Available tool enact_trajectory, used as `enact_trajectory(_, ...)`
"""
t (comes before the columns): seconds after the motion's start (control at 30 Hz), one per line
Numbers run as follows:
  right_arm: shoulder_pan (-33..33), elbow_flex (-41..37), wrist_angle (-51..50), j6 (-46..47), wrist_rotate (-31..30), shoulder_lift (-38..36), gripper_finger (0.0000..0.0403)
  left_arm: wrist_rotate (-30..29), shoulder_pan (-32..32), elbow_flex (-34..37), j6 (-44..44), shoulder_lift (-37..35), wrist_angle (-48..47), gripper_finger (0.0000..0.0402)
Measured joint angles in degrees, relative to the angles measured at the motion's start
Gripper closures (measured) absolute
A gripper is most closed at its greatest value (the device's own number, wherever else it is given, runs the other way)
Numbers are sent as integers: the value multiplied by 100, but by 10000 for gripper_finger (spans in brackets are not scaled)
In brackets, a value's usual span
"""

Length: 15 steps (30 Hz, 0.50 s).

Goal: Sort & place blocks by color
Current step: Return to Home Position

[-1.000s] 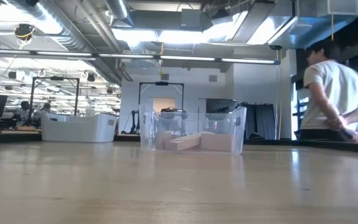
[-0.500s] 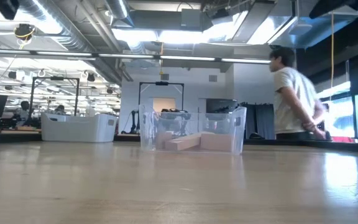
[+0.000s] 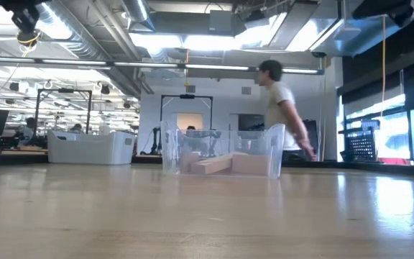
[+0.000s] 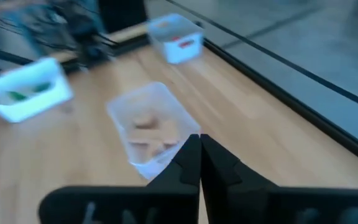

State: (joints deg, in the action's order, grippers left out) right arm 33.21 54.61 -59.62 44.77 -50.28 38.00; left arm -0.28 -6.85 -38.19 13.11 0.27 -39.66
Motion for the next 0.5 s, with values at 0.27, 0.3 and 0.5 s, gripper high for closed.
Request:
enact_trajectory(0.27,-2,-1257,2840,-2235,879,-1010,403,822,1,485,-237,-2,1187,401)
enact_trajectory(0.3,-4,-1377,3088,-2443,975,-1121,403,890,1,518,-237,-2,1257,401)
enact_trajectory(0.5,-22,-1940,3798,-3180,1456,-1716,403,1389,1,973,-228,-2,2164,401)
